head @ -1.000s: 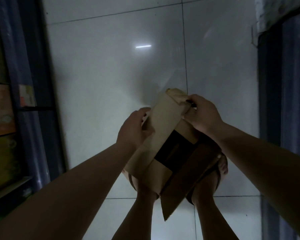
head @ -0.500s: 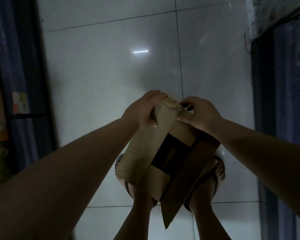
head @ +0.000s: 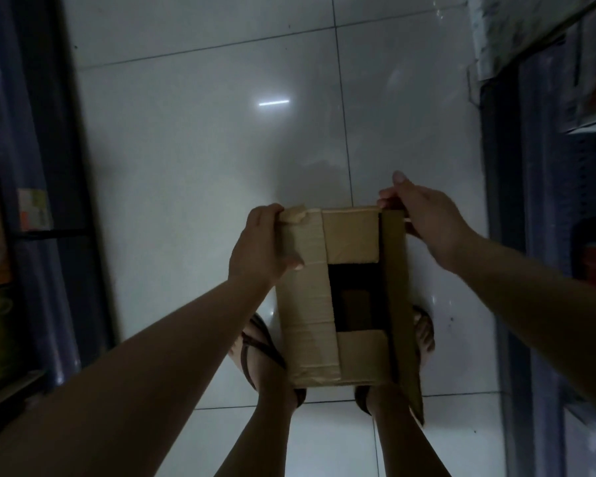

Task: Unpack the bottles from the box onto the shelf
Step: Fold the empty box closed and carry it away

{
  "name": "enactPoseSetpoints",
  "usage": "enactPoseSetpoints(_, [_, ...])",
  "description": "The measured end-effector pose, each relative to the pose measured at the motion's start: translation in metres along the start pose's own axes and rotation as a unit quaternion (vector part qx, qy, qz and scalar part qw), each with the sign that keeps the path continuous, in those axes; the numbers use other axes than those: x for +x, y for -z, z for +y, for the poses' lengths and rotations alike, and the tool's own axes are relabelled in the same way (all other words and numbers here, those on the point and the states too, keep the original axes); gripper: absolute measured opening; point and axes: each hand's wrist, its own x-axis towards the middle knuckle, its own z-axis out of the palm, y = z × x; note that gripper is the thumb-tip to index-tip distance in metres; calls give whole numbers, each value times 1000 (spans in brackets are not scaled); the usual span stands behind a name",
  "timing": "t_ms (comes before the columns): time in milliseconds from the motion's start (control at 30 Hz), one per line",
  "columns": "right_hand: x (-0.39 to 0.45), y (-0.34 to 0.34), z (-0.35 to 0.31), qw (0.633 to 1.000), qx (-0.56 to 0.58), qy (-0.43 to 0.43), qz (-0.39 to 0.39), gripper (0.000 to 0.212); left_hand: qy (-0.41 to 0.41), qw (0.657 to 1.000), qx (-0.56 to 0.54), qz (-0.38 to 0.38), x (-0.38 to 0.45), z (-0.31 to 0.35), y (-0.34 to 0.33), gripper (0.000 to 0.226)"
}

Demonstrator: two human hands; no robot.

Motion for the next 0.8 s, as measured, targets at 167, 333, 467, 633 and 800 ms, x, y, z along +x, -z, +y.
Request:
enactPoseSetpoints(167, [-21,-27,29,990,-103,101,6,44,-14,1000,-5,-2,-18,-15,-5,93])
enactPoseSetpoints(333, [-12,-32,48,948,-234,212,32,66,-37,998,-34,-39,-13,-19,-1,87])
enactPoseSetpoints(467, [0,-36,52,939,-286,189,44,81,-52,997,-40,-37,-6,-21,3,66])
enactPoseSetpoints(633, [6,-45,56,962,-242,105,66,83,-42,998,-35,-35,7,-7,5,55])
enactPoseSetpoints(800, [9,-53,51,965,-224,120,70,69,-76,993,-7,-86,27,12,0,54])
